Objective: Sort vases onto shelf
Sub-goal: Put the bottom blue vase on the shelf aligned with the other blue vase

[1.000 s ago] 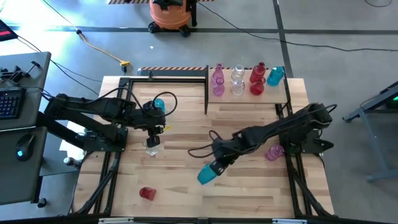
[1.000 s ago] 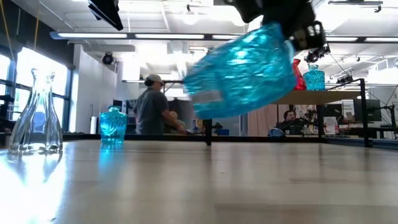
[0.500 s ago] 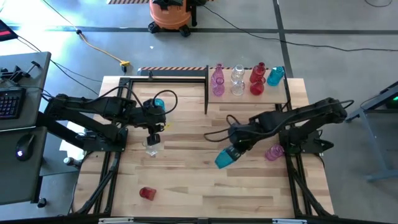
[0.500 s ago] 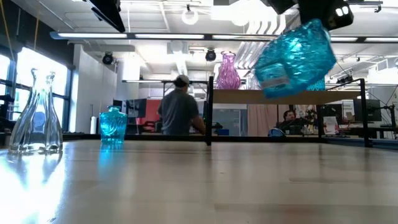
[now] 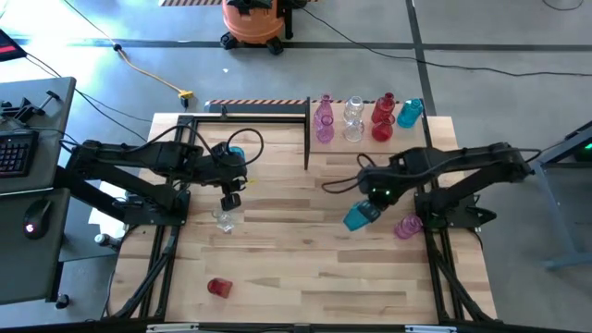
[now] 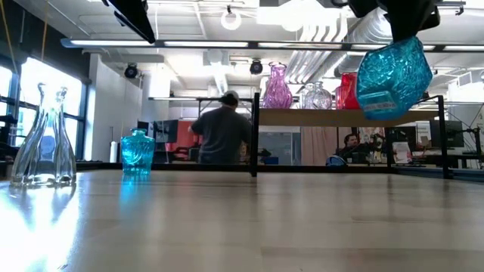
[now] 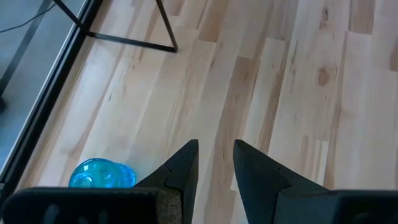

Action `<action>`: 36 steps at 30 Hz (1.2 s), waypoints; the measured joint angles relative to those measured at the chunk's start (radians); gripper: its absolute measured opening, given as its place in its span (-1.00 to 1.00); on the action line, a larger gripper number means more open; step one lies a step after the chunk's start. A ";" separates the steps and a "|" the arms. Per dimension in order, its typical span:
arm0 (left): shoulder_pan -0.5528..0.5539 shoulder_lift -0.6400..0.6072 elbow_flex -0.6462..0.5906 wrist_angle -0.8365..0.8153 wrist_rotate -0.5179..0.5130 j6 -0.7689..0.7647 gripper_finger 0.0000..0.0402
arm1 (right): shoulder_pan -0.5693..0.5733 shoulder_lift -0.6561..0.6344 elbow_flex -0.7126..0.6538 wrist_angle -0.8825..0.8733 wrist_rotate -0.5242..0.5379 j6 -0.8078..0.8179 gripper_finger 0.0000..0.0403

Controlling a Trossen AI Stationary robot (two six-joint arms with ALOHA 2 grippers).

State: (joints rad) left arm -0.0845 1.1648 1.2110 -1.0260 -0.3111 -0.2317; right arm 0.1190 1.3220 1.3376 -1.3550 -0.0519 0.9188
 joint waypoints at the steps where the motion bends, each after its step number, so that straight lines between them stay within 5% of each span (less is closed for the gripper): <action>1: 0.000 0.000 0.000 0.000 0.000 0.000 -0.55 | -0.011 -0.008 0.000 -0.011 0.003 -0.018 -1.00; 21: -0.001 0.000 0.000 0.000 0.001 0.000 -0.55 | -0.210 -0.120 0.001 -0.217 0.054 -0.386 -1.00; 36: -0.001 0.000 0.000 0.000 0.002 -0.001 -0.55 | -0.337 -0.127 0.001 -0.216 0.121 -0.648 -1.00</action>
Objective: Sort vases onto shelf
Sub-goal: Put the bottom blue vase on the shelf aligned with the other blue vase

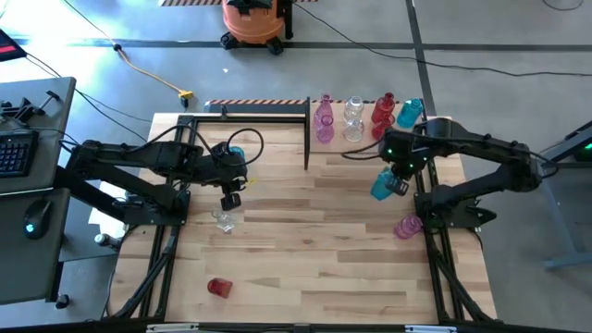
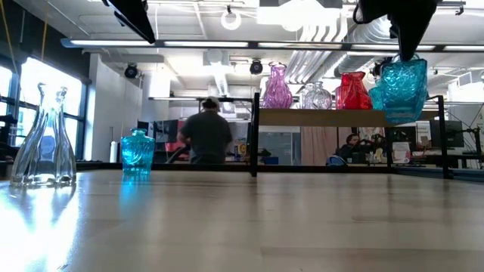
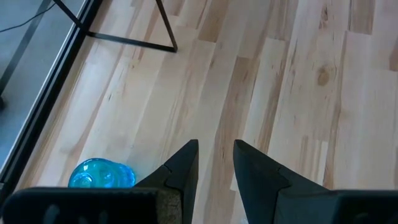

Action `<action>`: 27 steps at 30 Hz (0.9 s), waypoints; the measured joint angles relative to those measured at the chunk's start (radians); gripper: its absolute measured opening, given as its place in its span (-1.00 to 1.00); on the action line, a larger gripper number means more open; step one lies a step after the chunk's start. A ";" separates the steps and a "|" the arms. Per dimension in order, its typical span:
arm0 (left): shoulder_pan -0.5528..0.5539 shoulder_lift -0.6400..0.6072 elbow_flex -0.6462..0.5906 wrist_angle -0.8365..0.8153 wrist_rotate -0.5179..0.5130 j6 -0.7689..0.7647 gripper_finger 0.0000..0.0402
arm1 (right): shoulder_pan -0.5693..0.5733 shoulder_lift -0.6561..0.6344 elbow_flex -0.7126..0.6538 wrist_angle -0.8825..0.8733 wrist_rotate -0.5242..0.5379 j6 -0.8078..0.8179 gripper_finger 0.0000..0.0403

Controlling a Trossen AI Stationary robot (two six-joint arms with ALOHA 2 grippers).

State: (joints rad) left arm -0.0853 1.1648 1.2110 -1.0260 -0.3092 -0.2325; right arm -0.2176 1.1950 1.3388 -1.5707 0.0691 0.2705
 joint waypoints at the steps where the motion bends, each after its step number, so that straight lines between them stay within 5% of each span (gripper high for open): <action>1: 0.000 0.000 0.000 0.000 0.000 0.000 -0.55 | -0.006 0.000 0.000 0.000 0.007 -0.012 -1.00; 27: 0.000 0.000 0.000 0.000 0.000 0.000 -0.55 | -0.079 0.001 0.187 0.000 0.050 -0.122 -1.00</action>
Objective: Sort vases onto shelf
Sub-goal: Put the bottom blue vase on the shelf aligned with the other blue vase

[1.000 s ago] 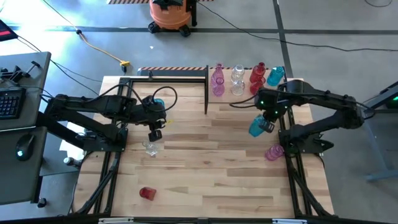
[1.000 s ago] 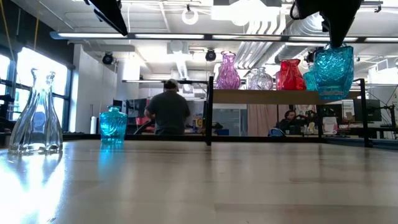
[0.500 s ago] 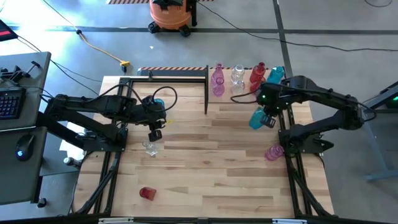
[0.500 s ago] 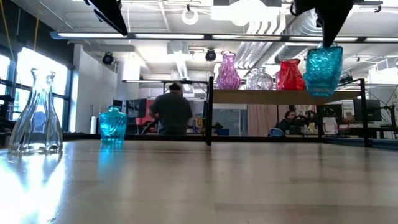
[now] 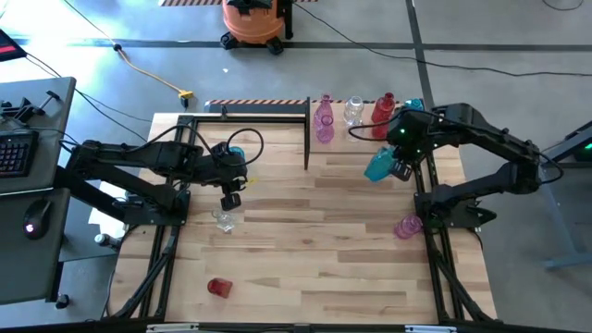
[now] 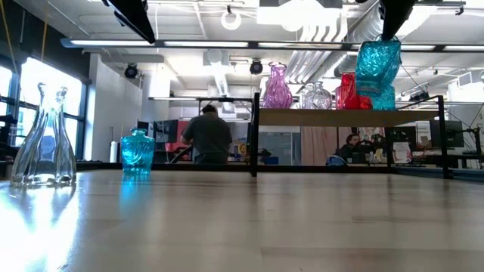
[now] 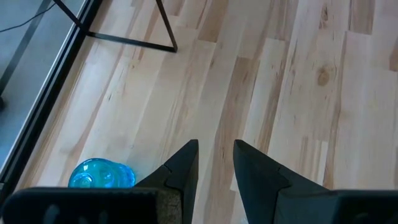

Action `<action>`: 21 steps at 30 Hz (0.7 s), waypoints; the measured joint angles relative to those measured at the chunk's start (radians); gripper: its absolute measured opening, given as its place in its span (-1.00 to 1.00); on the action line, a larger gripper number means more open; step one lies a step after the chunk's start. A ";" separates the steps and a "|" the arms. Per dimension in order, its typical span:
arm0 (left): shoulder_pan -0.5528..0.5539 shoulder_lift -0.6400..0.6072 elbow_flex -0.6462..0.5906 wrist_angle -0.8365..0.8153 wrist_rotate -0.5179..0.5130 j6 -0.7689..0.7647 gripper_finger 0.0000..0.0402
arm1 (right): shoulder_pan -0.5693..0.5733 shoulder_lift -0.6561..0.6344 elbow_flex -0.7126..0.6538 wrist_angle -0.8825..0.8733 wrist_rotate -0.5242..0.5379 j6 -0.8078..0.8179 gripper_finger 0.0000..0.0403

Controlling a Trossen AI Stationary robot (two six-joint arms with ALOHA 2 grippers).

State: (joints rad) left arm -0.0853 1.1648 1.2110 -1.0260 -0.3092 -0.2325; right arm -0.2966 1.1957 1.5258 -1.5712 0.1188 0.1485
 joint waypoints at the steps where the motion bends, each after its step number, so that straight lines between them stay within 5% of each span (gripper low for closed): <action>1: 0.000 0.000 0.000 0.000 0.000 0.000 -0.55 | 0.000 0.000 0.000 0.000 0.000 0.000 -1.00; 21: 0.000 0.000 0.000 0.000 0.000 0.000 -0.55 | -0.083 -0.099 -0.002 0.000 0.002 -0.009 -1.00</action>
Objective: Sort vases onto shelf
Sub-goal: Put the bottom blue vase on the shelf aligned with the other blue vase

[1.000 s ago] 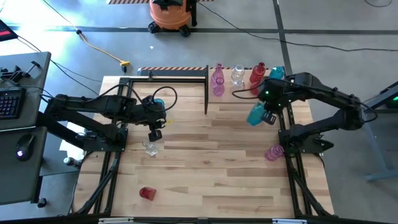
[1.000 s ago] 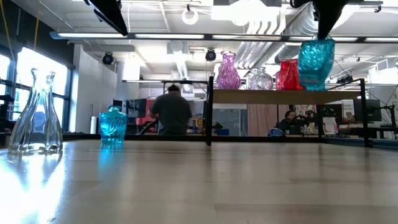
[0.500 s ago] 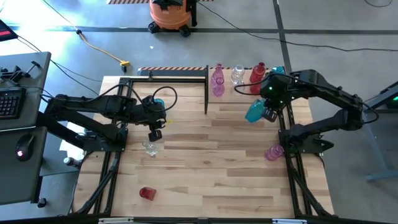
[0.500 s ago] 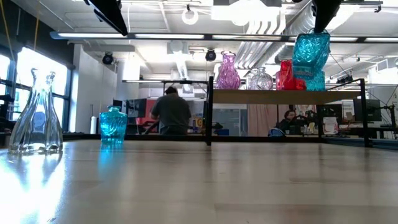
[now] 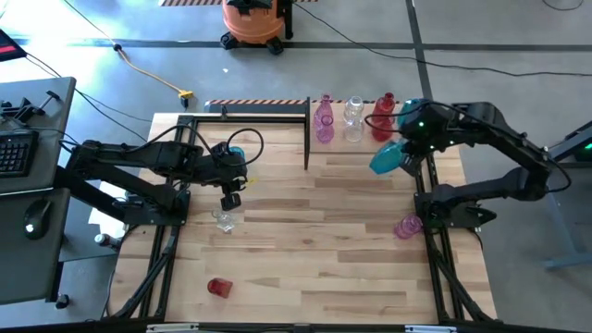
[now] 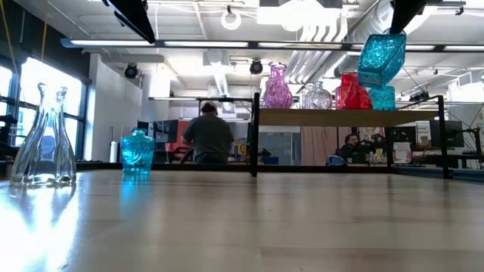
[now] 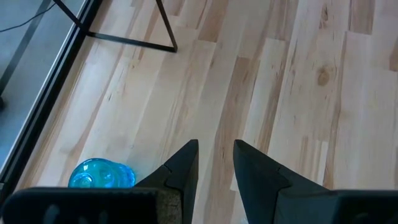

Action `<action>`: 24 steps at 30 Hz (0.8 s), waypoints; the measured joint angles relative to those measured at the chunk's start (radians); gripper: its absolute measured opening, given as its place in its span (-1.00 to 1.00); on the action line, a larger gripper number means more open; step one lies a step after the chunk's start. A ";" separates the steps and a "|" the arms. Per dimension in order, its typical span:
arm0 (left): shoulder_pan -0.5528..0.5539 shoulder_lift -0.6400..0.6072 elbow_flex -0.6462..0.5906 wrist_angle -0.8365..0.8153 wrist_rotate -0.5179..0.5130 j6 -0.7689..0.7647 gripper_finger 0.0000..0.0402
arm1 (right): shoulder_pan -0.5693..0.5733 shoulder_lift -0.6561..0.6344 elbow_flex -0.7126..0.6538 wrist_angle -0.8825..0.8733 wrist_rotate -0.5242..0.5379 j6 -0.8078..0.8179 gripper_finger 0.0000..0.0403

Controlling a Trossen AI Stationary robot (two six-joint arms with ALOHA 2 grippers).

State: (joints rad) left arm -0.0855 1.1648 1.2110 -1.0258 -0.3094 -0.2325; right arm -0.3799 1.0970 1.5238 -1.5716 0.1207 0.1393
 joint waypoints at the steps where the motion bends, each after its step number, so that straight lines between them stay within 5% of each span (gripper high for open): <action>1: 0.000 0.000 0.000 0.000 0.000 0.000 -0.55 | -0.010 -0.005 0.000 0.000 0.000 -0.008 -1.00; 24: 0.000 0.000 0.000 0.000 0.000 0.000 -0.55 | -0.182 -0.065 -0.001 0.000 -0.017 -0.161 -1.00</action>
State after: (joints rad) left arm -0.0856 1.1648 1.2110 -1.0256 -0.3096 -0.2325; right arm -0.5616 1.0321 1.5227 -1.5717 0.1041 -0.0219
